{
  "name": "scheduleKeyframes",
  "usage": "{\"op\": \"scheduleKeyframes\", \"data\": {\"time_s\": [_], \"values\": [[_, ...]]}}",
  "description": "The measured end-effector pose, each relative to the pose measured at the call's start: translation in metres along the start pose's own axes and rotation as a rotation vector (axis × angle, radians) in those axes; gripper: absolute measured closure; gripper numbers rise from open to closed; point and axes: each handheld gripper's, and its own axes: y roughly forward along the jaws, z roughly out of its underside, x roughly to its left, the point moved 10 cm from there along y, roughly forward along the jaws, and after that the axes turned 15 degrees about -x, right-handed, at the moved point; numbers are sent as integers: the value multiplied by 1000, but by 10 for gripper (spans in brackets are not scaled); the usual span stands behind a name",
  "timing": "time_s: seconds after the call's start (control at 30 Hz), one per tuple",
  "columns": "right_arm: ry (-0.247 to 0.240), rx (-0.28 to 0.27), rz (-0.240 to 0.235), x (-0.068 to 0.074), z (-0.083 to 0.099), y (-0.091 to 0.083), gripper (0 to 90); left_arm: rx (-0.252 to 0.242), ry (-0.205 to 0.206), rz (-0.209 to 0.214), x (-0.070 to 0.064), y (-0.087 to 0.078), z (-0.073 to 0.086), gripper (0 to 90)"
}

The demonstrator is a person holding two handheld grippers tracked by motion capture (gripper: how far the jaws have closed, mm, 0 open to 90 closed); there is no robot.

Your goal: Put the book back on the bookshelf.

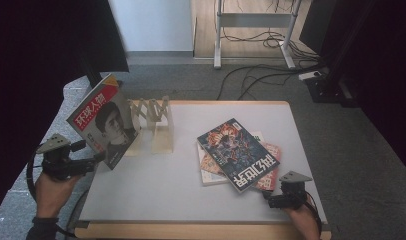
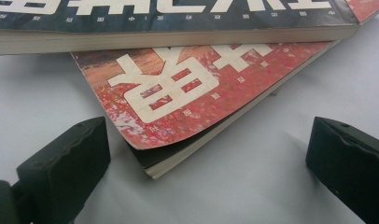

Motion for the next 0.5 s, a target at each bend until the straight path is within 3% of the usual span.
{"op": "scheduleKeyframes", "data": {"time_s": [0.33, 0.5], "values": [[2, 1, 1, 0, 0, 0, 0, 46, 80, 105, -41, 41, 8, 90], [2, 0, 1, 0, 0, 0, 0, 53, 91, 154, -59, 63, 12, 65]]}}
